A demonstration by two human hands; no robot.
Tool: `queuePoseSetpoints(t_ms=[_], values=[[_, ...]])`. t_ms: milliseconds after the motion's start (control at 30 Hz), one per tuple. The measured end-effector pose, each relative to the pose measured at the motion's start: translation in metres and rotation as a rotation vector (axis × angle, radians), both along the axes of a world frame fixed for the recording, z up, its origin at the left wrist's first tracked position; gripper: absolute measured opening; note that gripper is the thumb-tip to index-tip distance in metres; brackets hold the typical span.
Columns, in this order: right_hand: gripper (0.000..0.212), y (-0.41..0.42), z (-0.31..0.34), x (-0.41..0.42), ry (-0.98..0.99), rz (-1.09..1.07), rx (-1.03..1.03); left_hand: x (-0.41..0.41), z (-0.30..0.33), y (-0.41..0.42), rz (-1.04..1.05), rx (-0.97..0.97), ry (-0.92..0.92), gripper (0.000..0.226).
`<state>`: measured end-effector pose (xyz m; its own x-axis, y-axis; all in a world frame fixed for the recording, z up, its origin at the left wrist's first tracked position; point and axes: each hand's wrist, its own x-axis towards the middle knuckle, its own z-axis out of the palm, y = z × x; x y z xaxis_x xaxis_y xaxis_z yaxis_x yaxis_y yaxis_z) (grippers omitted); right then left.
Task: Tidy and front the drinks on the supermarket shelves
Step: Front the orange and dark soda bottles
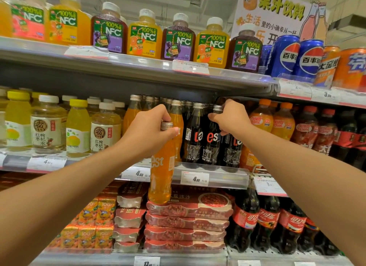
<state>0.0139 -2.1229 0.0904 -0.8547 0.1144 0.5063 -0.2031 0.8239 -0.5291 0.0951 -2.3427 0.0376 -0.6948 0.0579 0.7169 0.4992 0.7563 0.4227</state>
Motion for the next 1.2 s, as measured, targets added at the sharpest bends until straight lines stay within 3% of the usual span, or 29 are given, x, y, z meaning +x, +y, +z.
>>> queuePoseSetpoints(t_ms=[100, 200, 333, 433, 533, 633, 767, 933, 1000, 1067, 1200], values=[[0.056, -0.002, -0.006, 0.003, 0.014, -0.025, 0.020, -0.001, 0.001, 0.000, 0.000, 0.007, -0.004, 0.020], [0.062, -0.009, -0.013, 0.014, 0.182, -0.042, 0.143, -0.001, 0.001, 0.000, 0.004, 0.014, 0.006, 0.020], [0.032, -0.037, -0.042, 0.058, 0.399, 0.314, 0.159, -0.002, 0.002, -0.002, 0.039, 0.019, 0.039, 0.027], [0.048, -0.060, -0.071, 0.088, 0.151, 0.537, 0.021, -0.002, 0.002, -0.004, 0.077, 0.018, 0.044, 0.029], [0.059, -0.074, -0.086, 0.093, -0.066, 0.594, -0.117, 0.000, 0.004, -0.007, 0.126, -0.014, 0.016, 0.030], [0.035, -0.083, -0.090, 0.088, -0.067, 0.608, -0.133, 0.004, 0.003, -0.010, 0.152, -0.021, 0.011, 0.028], [0.042, -0.101, -0.096, 0.088, -0.003, 0.593, -0.147, 0.007, -0.002, -0.017, 0.200, 0.004, 0.031, 0.028], [0.028, -0.111, -0.092, 0.088, 0.076, 0.573, -0.112, 0.016, -0.008, -0.037, 0.105, 0.055, 0.080, 0.031], [0.031, -0.110, -0.080, 0.086, 0.091, 0.562, -0.128, 0.019, -0.016, -0.053, -0.003, 0.102, 0.046, 0.052], [0.040, -0.107, -0.061, 0.081, 0.127, 0.530, -0.163, 0.017, -0.036, -0.078, 0.020, 0.004, 0.016, 0.060], [0.040, -0.113, -0.022, 0.065, 0.212, 0.499, -0.250, 0.009, -0.089, -0.121, 0.238, -0.346, 0.004, 0.044]])
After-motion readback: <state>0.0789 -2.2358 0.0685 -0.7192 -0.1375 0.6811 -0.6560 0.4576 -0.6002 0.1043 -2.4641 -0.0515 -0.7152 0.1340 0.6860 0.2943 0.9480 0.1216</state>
